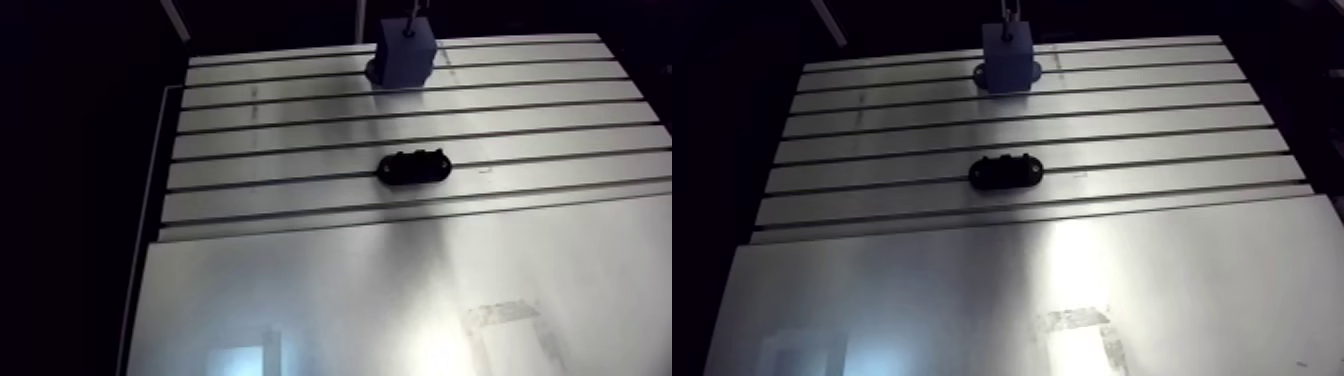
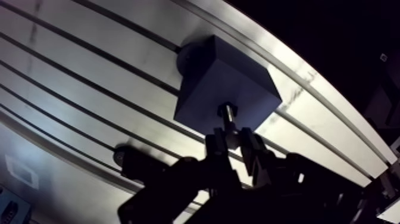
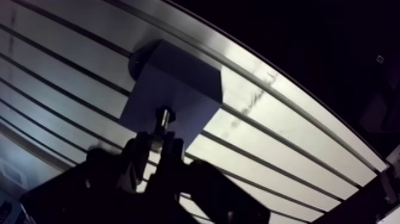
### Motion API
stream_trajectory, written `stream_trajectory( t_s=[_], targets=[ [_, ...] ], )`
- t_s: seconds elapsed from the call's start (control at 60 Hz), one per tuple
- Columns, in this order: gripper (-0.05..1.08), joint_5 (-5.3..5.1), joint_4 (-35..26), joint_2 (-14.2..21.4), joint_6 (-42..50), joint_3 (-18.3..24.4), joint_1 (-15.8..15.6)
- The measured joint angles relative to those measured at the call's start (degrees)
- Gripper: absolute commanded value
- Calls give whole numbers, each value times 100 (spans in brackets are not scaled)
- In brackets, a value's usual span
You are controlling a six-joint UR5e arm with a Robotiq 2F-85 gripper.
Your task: Pick up the M10 bolt and insert it into the hex recess until seated.
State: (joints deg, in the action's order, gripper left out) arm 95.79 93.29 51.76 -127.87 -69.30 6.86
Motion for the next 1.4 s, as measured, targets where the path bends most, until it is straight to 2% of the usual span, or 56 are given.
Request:
stream_trajectory(
  t_s=[1.4],
  targets=[
    [89,22,24,-48,-24,-24,0]
  ],
)
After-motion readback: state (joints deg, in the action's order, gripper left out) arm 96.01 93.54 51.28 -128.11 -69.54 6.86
